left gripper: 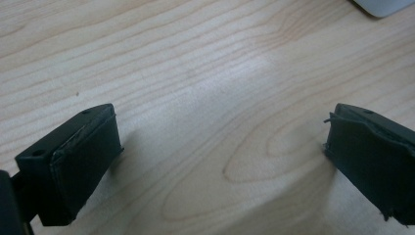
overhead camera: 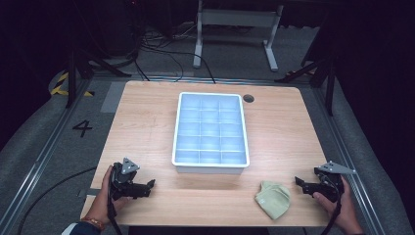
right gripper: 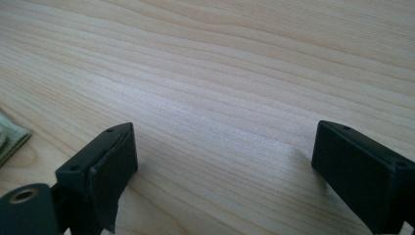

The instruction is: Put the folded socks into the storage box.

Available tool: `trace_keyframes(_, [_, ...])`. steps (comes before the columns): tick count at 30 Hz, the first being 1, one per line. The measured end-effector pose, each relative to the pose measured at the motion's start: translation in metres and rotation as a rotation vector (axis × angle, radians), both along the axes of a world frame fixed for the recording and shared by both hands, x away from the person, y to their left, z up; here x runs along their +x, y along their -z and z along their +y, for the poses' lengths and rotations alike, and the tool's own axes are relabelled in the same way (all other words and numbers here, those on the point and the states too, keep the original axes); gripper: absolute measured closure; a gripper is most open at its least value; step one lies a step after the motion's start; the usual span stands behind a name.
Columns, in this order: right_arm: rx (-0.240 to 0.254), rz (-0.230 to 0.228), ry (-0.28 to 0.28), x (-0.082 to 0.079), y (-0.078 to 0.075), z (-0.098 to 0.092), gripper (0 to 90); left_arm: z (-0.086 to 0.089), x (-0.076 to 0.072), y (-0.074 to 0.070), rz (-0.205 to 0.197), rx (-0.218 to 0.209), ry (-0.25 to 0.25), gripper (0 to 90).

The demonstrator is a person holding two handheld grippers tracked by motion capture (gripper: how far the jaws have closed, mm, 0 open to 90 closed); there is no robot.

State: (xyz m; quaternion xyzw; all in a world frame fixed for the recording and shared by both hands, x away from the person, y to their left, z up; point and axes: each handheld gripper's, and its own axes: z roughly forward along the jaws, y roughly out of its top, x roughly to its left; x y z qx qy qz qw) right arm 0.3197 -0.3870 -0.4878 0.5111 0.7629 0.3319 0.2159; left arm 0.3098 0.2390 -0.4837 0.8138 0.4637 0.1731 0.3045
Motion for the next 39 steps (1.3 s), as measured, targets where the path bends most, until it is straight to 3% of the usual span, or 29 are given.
trace_keyframes(5, [-0.006,0.008,-0.013,0.002,-0.001,-0.001,9.8,0.002,-0.005,-0.001,0.004,0.005,0.018,0.2])
trace_keyframes(11, [-0.009,0.017,-0.044,0.001,-0.002,-0.003,10.3,0.004,-0.002,0.0,0.004,0.002,0.057,0.0])
trace_keyframes(16, [-0.01,0.035,-0.043,0.001,-0.003,-0.003,11.2,0.004,-0.002,0.0,0.003,0.002,0.061,0.0])
trace_keyframes(20, [0.0,0.04,-0.048,-0.001,-0.005,-0.004,16.3,0.004,-0.001,0.0,0.002,0.0,0.068,0.0])
trace_keyframes(26, [-0.03,0.037,-0.057,-0.002,-0.007,-0.006,20.4,0.004,-0.001,0.0,0.002,-0.001,0.069,0.0])
trace_keyframes(28, [-0.006,0.033,-0.061,-0.004,-0.009,-0.007,21.4,0.004,-0.001,0.0,0.002,0.001,0.072,0.0])
trace_keyframes(39, [0.018,0.014,-0.119,-0.008,-0.02,0.0,22.1,0.005,-0.001,0.0,0.0,0.003,0.076,0.0])
